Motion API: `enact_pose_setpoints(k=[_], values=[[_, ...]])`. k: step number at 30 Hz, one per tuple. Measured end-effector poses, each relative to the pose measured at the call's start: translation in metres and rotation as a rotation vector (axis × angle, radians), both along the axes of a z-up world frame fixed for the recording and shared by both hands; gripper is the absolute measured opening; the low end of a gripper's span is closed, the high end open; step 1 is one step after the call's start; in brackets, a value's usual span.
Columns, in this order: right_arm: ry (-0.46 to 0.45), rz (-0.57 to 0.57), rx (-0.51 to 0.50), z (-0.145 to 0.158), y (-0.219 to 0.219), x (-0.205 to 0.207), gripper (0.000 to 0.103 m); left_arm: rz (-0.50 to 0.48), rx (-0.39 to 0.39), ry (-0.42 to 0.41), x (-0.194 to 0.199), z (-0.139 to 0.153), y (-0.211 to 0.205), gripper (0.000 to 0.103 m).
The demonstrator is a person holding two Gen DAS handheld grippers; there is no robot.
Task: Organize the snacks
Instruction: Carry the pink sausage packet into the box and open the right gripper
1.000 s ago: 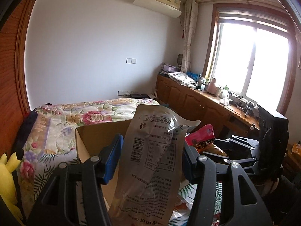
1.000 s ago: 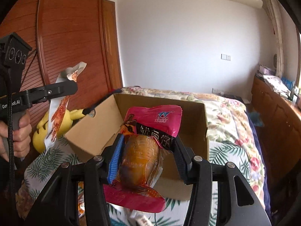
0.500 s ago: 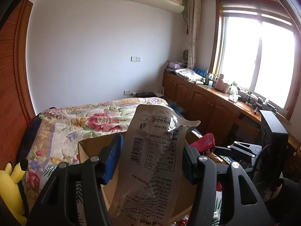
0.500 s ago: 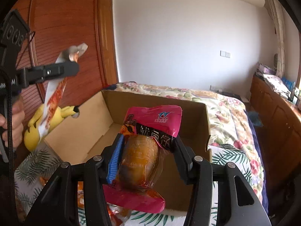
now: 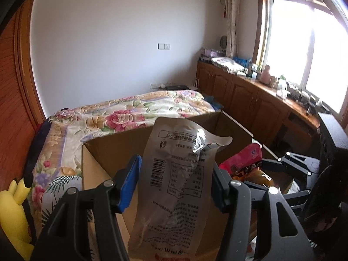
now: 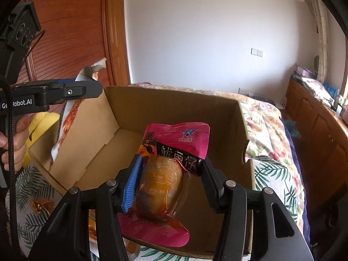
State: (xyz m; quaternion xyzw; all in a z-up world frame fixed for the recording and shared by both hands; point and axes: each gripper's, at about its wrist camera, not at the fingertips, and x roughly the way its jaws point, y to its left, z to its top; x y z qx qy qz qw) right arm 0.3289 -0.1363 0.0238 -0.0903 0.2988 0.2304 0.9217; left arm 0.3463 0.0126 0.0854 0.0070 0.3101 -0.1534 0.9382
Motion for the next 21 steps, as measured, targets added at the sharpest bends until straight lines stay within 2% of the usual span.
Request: enact_pose_setpoints(k=[6, 8, 14, 21], values=[[0.016, -0.004, -0.028, -0.010, 0.002, 0.001, 0.054, -0.017, 0.061, 0.049, -0.003, -0.016, -0.017, 0.058], [0.008, -0.008, -0.036, -0.010, 0.003, 0.000, 0.055, -0.036, 0.053, 0.064, -0.005, -0.022, -0.020, 0.058], [0.009, -0.011, -0.043, -0.011, 0.005, 0.000, 0.056, -0.042, 0.073, 0.040, -0.014, -0.025, -0.027, 0.059], [0.039, 0.004, -0.033, -0.008, 0.006, 0.001, 0.059, -0.039, 0.079, 0.062, -0.015, -0.032, -0.023, 0.066]])
